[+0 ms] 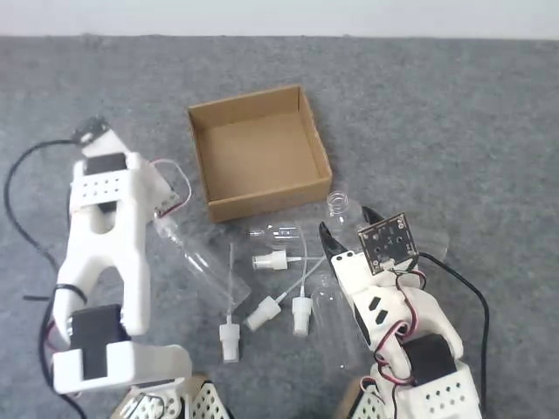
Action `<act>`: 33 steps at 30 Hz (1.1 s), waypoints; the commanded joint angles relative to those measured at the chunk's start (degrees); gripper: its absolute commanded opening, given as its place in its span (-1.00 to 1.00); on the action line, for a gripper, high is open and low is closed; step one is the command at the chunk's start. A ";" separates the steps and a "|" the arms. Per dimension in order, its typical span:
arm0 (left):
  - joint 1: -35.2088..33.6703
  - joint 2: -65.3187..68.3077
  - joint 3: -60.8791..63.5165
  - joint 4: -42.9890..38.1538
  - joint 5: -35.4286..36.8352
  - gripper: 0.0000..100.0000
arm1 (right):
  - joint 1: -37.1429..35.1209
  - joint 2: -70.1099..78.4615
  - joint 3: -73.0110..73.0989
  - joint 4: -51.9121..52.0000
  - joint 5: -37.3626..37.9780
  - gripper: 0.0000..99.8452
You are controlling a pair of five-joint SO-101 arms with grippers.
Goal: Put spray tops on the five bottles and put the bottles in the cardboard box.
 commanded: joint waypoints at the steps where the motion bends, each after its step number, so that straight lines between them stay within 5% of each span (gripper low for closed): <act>1: 1.76 -0.70 -9.45 5.01 1.58 -0.98 | 0.22 -1.10 -0.70 -1.10 0.70 -0.99; 33: 1.76 -14.86 -20.35 4.40 7.65 -0.98 | 0.22 -1.19 -0.79 -1.54 0.35 -0.99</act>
